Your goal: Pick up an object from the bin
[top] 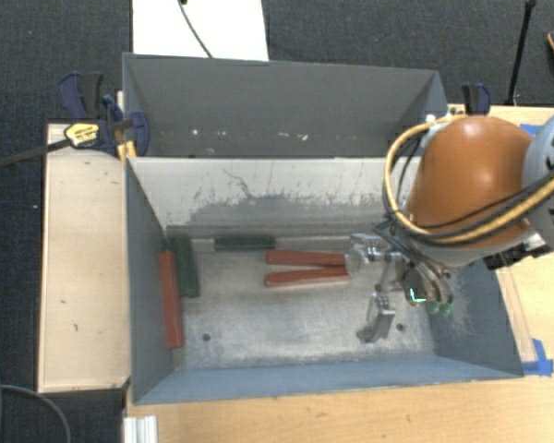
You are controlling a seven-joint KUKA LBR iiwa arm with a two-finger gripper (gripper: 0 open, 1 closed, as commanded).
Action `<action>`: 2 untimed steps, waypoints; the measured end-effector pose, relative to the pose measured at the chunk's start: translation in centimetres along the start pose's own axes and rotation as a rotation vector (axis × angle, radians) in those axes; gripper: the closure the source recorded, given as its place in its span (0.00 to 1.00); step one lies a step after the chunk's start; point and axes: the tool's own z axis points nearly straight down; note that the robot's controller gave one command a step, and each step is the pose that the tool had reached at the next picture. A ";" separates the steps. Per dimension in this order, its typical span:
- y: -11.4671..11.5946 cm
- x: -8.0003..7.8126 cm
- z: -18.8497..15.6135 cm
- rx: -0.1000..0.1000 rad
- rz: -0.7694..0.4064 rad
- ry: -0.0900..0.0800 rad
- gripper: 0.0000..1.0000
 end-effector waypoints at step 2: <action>-0.5 -10.4 16.1 0.000 -0.101 -0.006 0.00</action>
Offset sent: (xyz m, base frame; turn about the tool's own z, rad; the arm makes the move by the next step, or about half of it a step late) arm 0.0695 0.0009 -0.0967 -0.0695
